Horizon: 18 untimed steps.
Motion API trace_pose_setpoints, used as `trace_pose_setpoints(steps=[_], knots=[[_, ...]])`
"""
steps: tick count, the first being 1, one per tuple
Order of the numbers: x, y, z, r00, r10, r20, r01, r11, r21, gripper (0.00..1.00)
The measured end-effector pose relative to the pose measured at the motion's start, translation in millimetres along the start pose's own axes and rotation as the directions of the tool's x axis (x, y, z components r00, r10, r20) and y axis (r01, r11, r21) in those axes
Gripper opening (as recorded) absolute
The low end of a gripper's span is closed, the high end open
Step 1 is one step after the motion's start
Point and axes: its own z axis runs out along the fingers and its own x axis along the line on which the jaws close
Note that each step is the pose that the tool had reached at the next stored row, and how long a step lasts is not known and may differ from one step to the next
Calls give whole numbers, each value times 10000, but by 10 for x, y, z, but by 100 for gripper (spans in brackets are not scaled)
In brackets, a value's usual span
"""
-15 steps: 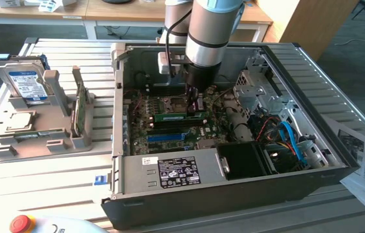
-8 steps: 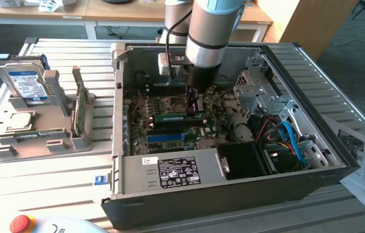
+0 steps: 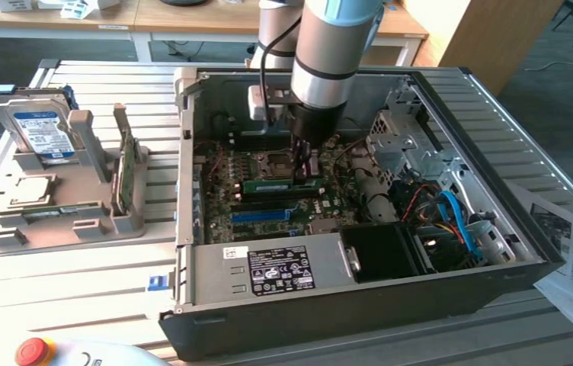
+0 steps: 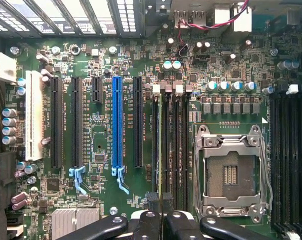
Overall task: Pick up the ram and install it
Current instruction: 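Insert the ram into the slot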
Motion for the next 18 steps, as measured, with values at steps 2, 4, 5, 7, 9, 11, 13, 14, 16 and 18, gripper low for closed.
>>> trace_pose_setpoints(steps=[2, 4, 5, 7, 9, 11, 13, 14, 16, 18], knots=[[0, 0, 9, 10000, -1, 1, 1, 10000, 0, 12], [1, 0, 13, 10000, 0, -2, 0, 10000, -1, 12], [1, 0, 13, 10000, 0, -2, 0, 10000, -1, 12], [1, 0, 13, 10000, -9, -2, 9, 10000, -1, 12], [1, 0, 13, 10000, -35, -2, 35, 10000, -1, 12], [1, 0, 13, 10000, -68, -2, 68, 10000, -2, 12], [1, 0, 13, 9999, -106, -2, 106, 9999, -3, 12], [0, 0, 13, 9999, -126, -2, 126, 9999, -3, 12], [0, 0, 14, 9999, -157, -2, 157, 9999, -4, 12], [1, 0, 14, 9999, -158, -3, 158, 9999, -4, 12]])
